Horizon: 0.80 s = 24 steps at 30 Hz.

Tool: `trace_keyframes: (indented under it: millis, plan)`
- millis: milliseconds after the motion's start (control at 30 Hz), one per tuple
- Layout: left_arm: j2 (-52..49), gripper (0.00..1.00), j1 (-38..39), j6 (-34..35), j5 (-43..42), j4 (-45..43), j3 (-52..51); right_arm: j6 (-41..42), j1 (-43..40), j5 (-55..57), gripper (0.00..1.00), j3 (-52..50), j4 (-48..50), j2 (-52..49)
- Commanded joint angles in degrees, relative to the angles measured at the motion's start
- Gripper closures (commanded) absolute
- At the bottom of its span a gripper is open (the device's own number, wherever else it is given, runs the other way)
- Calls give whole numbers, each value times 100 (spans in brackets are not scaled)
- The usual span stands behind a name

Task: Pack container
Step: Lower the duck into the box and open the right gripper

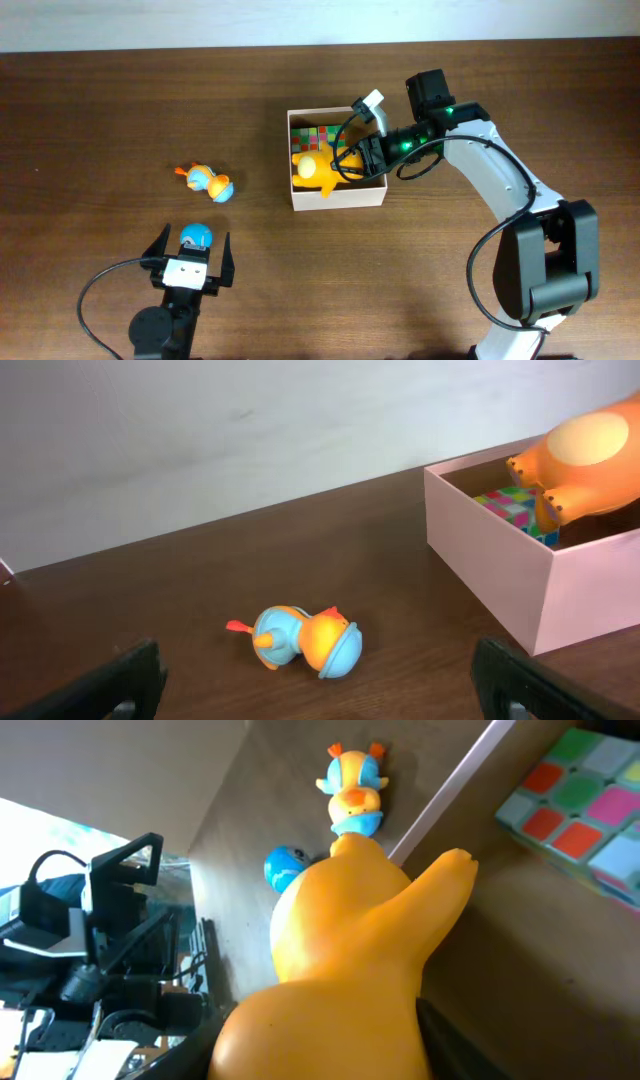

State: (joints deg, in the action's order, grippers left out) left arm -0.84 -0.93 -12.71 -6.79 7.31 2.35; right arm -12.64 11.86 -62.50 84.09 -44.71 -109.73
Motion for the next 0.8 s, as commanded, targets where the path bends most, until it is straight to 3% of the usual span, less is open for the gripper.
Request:
trace_keyframes:
  millis: [0,200,767]
  plan:
    - [50,1,-35,-66,42,-15,-39,33,-37,42,53,-33,111,-35]
    - [50,1,-35,-66,42,-13,-39,422,-42,33,53,-33,516,-37]
    - [50,1,-35,-66,42,-13,-39,415,-39,168,54,-33,555,-240]
